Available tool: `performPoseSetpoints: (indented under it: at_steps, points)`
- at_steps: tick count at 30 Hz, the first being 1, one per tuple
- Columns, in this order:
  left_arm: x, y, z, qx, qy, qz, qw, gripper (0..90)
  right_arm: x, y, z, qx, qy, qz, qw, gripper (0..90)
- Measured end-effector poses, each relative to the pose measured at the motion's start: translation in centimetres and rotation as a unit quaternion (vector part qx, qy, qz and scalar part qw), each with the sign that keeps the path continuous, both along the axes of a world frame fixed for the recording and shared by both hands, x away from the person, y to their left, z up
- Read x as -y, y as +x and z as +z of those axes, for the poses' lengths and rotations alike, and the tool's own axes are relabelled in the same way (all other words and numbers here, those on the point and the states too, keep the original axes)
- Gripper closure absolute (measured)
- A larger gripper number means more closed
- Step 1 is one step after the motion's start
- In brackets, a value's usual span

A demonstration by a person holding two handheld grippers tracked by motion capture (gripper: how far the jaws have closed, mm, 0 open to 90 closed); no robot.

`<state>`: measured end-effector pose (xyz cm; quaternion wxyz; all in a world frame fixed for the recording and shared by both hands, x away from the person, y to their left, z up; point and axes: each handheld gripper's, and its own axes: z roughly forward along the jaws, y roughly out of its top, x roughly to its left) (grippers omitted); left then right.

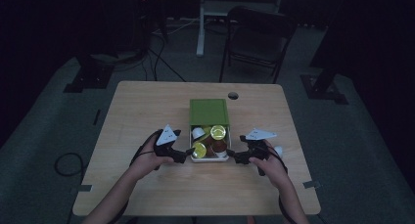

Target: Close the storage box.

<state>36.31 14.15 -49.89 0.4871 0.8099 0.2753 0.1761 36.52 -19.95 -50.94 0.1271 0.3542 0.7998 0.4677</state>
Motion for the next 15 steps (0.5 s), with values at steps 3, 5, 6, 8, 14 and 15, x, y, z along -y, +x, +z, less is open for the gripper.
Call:
performPoseSetpoints:
  at_steps: [3, 5, 6, 8, 14, 15]
  points:
    - [-0.04, 0.25, 0.13, 0.003, 0.0, 0.003, 1.0, 9.1, 0.02, 0.24, 0.0, -0.001, 0.007, -0.004, 1.0, 11.6]
    - [0.0, 0.37, 0.16, 0.003, 0.001, 0.004, 1.0, 9.1, -0.02, 0.38, 0.05, -0.001, 0.007, -0.007, 1.0, 11.6]
    - [0.0, 0.37, 0.16, 0.003, 0.001, 0.004, 1.0, 9.1, -0.02, 0.38, 0.05, -0.001, 0.007, -0.007, 1.0, 11.6]
    - [0.01, 0.52, 0.16, 0.003, 0.002, 0.007, 1.0, 9.1, -0.08, 0.59, 0.09, 0.0, 0.006, -0.009, 0.9999, 11.6]
    - [-0.1, 0.94, 0.12, 0.002, -0.003, 0.012, 0.9999, 9.1, -0.15, 0.99, 0.11, -0.002, 0.006, -0.013, 0.9999, 11.6]
    - [-0.12, 1.01, 0.11, 0.002, -0.003, 0.014, 0.9999, 9.1, -0.17, 1.05, 0.11, -0.002, 0.006, -0.013, 0.9999, 11.6]
